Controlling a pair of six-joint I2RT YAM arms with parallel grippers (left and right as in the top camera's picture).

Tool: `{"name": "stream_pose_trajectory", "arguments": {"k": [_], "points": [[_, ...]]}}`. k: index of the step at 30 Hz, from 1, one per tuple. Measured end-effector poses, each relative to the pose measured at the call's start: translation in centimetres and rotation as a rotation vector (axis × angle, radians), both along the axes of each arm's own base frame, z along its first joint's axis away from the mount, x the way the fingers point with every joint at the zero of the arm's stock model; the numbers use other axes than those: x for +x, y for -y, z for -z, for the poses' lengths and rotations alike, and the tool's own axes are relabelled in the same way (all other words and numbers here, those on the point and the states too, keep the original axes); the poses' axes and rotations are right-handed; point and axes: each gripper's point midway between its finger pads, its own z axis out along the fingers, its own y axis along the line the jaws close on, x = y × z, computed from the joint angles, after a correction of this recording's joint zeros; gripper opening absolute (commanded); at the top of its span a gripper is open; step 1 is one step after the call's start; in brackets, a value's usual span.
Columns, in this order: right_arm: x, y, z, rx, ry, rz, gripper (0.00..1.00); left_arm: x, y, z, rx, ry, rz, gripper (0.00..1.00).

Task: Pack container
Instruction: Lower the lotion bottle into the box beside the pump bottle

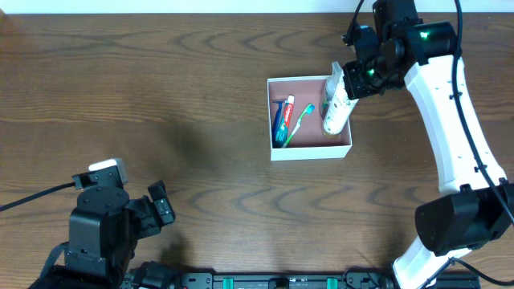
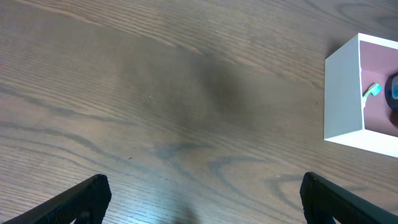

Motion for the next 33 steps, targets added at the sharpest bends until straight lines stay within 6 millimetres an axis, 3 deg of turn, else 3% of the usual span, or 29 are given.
{"name": "stream_pose_trajectory", "arguments": {"k": [11, 26, 30, 33], "points": [[-0.1, 0.4, 3.2, -0.032, -0.033, 0.005, 0.01, 0.0, 0.0, 0.0, 0.000, 0.000, 0.000, 0.98], [0.6, 0.0, 3.6, -0.021, 0.011, -0.002, 0.10, 0.0, 0.0, 0.0, 0.000, 0.000, 0.000, 0.98], [0.6, -0.1, 3.7, -0.021, 0.009, -0.004, 0.08, 0.0, 0.0, 0.0, 0.000, 0.000, 0.000, 0.98], [0.6, -0.1, 3.7, -0.023, 0.010, -0.007, 0.01, 0.0, 0.0, 0.0, 0.000, 0.000, 0.000, 0.98]]}}
